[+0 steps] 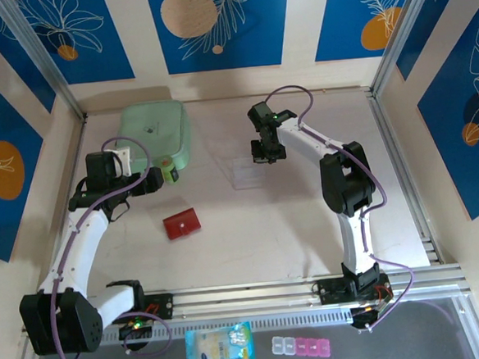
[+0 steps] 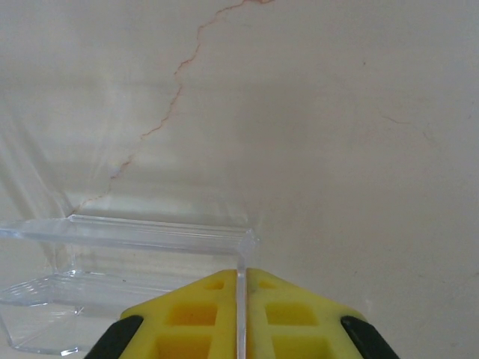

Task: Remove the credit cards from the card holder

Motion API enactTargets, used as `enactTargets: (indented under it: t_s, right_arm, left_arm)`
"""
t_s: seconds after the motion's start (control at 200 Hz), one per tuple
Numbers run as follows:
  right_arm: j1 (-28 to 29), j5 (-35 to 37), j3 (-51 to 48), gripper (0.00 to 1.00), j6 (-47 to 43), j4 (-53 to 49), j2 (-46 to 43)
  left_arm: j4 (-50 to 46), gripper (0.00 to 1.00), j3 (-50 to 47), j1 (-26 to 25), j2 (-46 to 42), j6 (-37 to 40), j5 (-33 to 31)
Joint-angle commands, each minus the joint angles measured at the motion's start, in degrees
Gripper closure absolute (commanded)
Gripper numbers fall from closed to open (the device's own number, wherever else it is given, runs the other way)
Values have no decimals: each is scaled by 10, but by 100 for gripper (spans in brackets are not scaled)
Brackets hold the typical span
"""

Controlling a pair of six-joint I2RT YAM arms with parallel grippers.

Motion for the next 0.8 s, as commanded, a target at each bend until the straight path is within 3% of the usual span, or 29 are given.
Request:
enactTargets:
  t_s: [0.0, 0.335, 0.505, 0.795]
  right_arm:
    - [-1, -3, 24, 87, -9, -21, 5]
    - [4, -14, -8, 73, -6, -22, -69]
    - [11, -47, -80, 59, 6, 7, -134]
    - [36, -81, -212, 55, 33, 60, -218]
  left_arm:
    - [-6, 0, -5, 5, 3, -2, 17]
    - [-27, 2, -6, -19, 31, -55, 55]
    - [-17, 4, -22, -73, 58, -79, 42]
    - [13, 4, -13, -146, 153, -68, 36]
